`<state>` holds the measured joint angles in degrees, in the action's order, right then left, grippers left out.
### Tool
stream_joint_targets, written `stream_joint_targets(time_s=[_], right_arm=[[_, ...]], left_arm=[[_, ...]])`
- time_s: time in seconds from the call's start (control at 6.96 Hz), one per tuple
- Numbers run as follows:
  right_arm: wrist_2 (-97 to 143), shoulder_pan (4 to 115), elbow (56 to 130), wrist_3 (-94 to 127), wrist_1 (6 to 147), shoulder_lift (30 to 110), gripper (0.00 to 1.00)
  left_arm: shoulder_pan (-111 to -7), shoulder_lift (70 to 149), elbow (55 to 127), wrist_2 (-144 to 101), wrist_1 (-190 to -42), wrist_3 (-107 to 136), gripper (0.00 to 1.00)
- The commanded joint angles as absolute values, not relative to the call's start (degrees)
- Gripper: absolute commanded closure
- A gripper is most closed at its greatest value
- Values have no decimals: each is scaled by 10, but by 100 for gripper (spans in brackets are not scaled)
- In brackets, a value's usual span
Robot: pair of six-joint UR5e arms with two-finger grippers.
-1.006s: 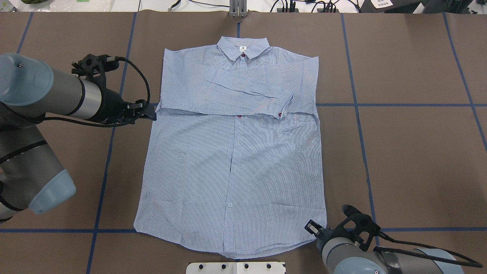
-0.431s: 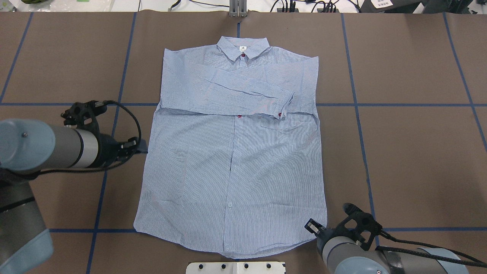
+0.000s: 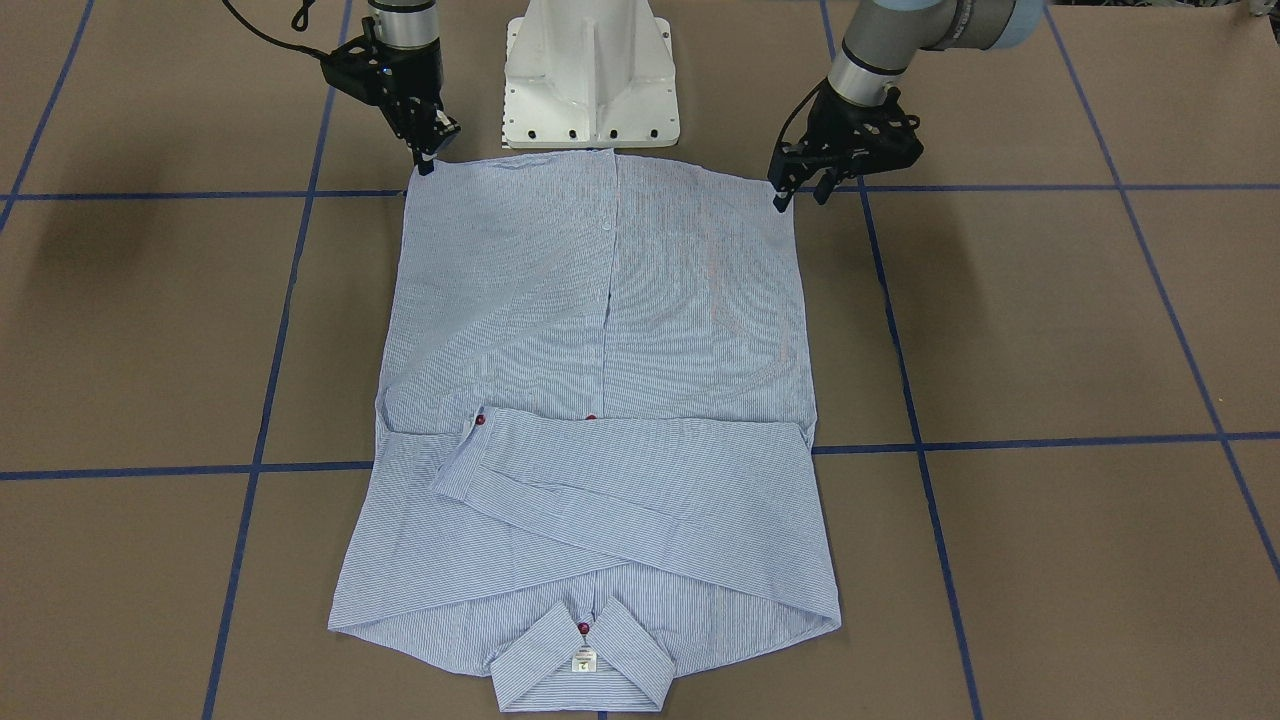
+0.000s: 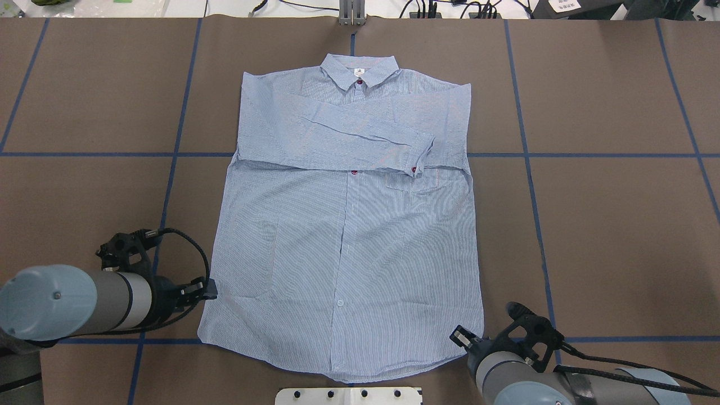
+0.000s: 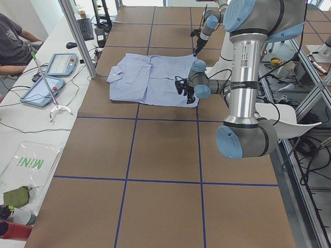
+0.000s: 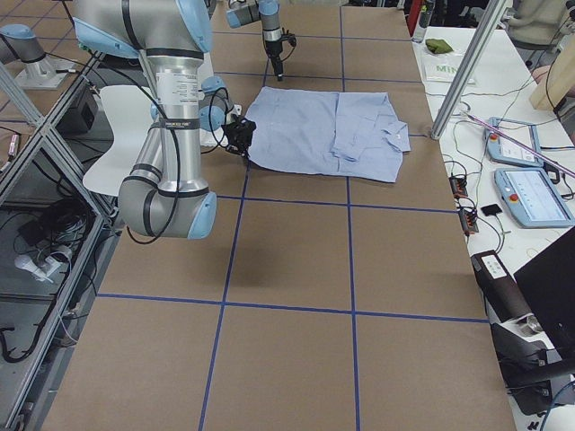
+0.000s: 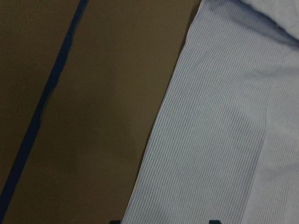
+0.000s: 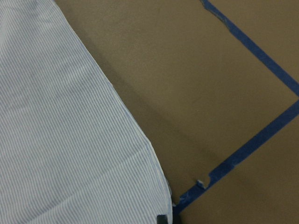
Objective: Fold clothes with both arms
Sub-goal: 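Lower both grippers and grasp the hem corners nearest the robot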
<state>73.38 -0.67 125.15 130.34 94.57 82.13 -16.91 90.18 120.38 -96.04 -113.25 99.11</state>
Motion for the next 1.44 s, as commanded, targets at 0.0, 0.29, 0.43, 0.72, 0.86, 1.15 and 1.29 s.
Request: stream_joint_targets(time_s=[0.0,0.29,0.43,0.72,0.86,1.15,1.29], right_arm=[[734,-7,1252,1303,946,820,100],[734,-9,1252,1303,946,820,100],[734,-8,1252,1303,946,821,100],[734,-9,1252,1303,946,820,100],[734,-9,1252,1303,946,821,100],[733,-9,1252,1303,946,820,100],[734,-9,1252,1303,946,821,100]], left_arm=[[-131,901,1180,-954,-1134,1021,37],[-129,902,1177,-955,-1134,1022,39],[-127,903,1176,-955,-1134,1023,43],[-119,903,1174,-955,-1135,1024,45],[-115,903,1174,-955,-1135,1029,45],[-112,903,1173,-955,-1134,1034,62],[-112,904,1168,-955,-1134,1037,66]])
